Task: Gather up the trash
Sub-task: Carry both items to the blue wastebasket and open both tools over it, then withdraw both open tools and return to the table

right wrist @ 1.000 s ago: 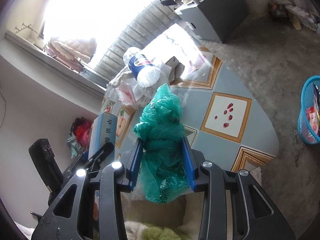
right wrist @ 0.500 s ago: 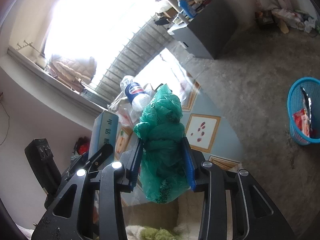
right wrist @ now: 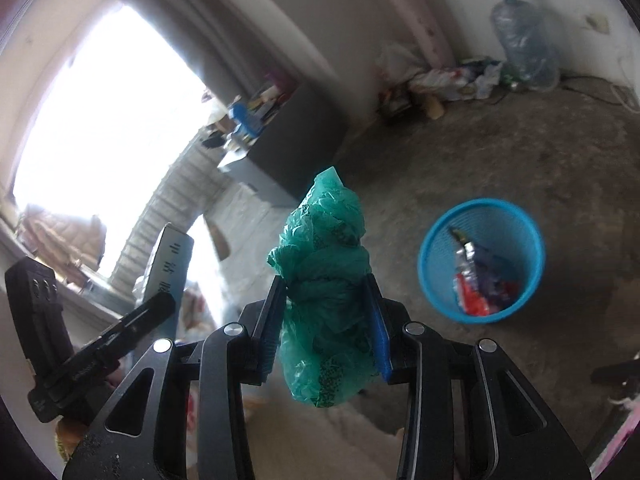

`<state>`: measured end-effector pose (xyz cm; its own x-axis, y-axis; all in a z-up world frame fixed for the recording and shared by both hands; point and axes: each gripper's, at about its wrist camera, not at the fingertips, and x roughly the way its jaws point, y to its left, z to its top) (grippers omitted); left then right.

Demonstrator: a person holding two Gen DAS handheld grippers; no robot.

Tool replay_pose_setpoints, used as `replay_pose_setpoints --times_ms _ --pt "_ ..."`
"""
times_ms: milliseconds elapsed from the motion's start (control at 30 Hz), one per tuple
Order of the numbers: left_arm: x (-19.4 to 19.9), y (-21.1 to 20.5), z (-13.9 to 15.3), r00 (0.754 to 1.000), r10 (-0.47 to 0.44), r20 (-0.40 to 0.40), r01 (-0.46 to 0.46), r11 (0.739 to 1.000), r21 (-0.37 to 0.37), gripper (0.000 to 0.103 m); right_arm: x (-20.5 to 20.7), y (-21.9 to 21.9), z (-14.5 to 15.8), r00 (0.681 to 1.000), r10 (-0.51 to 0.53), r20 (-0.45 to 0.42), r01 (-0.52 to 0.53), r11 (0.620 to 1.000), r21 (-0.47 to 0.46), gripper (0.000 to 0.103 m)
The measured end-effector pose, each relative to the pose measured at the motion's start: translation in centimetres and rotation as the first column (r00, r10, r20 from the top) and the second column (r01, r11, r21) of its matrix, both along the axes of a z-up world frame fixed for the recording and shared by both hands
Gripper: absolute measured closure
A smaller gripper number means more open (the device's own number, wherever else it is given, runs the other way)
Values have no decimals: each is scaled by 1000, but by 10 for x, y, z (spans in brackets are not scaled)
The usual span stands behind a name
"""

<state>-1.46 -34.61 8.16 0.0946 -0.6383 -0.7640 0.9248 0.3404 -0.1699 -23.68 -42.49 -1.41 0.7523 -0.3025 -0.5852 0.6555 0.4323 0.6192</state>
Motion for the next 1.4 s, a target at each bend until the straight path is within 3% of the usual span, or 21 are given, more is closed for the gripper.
replay_pose_setpoints --times_ms 200,400,500,533,600,667,767,900,1000,1167,1267,1400 --pt "-31 -120 -44 979 -121 -163 139 985 103 31 -31 -52 -46 982 -164 -87 170 983 63 67" --pt "-57 -213 -97 956 -155 -249 205 961 187 30 -22 -104 -101 967 -199 -158 225 959 170 66" --pt "-63 -245 -121 946 -162 -281 221 955 196 25 -17 -133 -127 973 -175 -152 207 949 236 61" --pt "-64 -256 -131 945 -157 -286 220 954 204 19 -18 -143 -139 973 -175 -152 210 942 261 51" --pt "-65 -268 -142 962 -127 -241 179 962 208 18 -15 -159 -164 967 -186 -172 230 930 286 45" --pt "-67 -270 -142 975 -95 -200 137 968 212 18 -15 -166 -183 949 -218 -226 279 916 289 45" --pt "-65 -261 -135 963 -122 -240 168 969 182 17 -25 -164 -197 944 -255 -208 312 897 313 45" --pt "-71 -243 -112 974 -167 -151 186 975 123 15 -32 -149 -189 942 -274 -194 321 906 275 45" --pt "-73 -229 -98 972 -192 -136 205 975 85 13 -33 -148 -182 941 -284 -186 325 911 252 45" --pt "-77 -189 -62 979 -188 -78 190 982 19 8 -22 -138 -152 942 -281 -182 310 938 158 42" --pt "-79 -157 -37 980 -198 -15 197 980 -37 6 -11 -125 -125 947 -267 -176 283 956 73 35" --pt "-67 -113 -10 980 -197 27 198 979 -38 6 4 -96 -84 955 -252 -159 249 968 -40 22"
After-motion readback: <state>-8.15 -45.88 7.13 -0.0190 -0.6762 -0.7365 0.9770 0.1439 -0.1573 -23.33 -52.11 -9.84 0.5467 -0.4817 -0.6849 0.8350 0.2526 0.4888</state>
